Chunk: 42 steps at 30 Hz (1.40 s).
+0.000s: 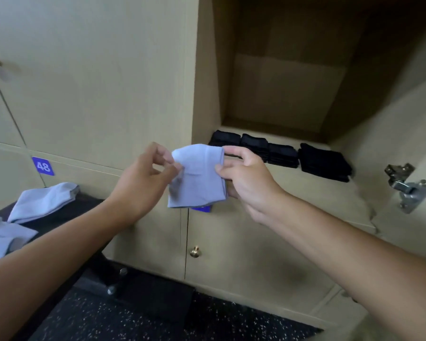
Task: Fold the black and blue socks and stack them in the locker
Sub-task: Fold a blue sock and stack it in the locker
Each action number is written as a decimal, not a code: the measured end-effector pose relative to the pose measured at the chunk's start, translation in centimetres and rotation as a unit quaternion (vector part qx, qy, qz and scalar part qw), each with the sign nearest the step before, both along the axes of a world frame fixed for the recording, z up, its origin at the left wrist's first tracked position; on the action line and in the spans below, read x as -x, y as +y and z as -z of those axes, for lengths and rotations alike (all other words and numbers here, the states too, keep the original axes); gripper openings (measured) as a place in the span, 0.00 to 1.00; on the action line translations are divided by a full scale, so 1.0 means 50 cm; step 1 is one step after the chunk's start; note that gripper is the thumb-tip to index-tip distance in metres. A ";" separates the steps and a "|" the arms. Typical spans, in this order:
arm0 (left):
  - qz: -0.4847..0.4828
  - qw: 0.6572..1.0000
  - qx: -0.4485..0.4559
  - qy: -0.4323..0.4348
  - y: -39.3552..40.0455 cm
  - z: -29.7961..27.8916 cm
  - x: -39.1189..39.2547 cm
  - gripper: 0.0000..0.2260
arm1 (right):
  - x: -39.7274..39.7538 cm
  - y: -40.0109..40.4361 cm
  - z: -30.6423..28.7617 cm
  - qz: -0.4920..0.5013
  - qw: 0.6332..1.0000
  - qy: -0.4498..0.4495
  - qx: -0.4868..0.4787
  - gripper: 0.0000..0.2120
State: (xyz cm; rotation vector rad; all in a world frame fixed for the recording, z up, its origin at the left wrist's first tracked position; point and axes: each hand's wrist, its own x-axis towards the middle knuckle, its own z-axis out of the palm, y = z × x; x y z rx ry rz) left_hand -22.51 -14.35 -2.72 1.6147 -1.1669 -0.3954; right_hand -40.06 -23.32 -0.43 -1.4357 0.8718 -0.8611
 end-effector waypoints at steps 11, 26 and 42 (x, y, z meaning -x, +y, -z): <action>0.121 0.943 -0.023 0.309 -0.034 -0.019 0.045 0.07 | 0.060 -0.033 -0.002 -0.011 0.997 -0.057 -0.041 0.15; 0.156 0.976 -0.019 0.152 -0.084 0.002 0.074 0.18 | 0.115 -0.060 0.013 0.000 0.998 0.070 -0.008 0.14; 0.201 0.977 0.021 0.072 -0.112 0.002 0.117 0.25 | 0.160 -0.080 -0.006 -0.023 0.983 0.152 0.103 0.22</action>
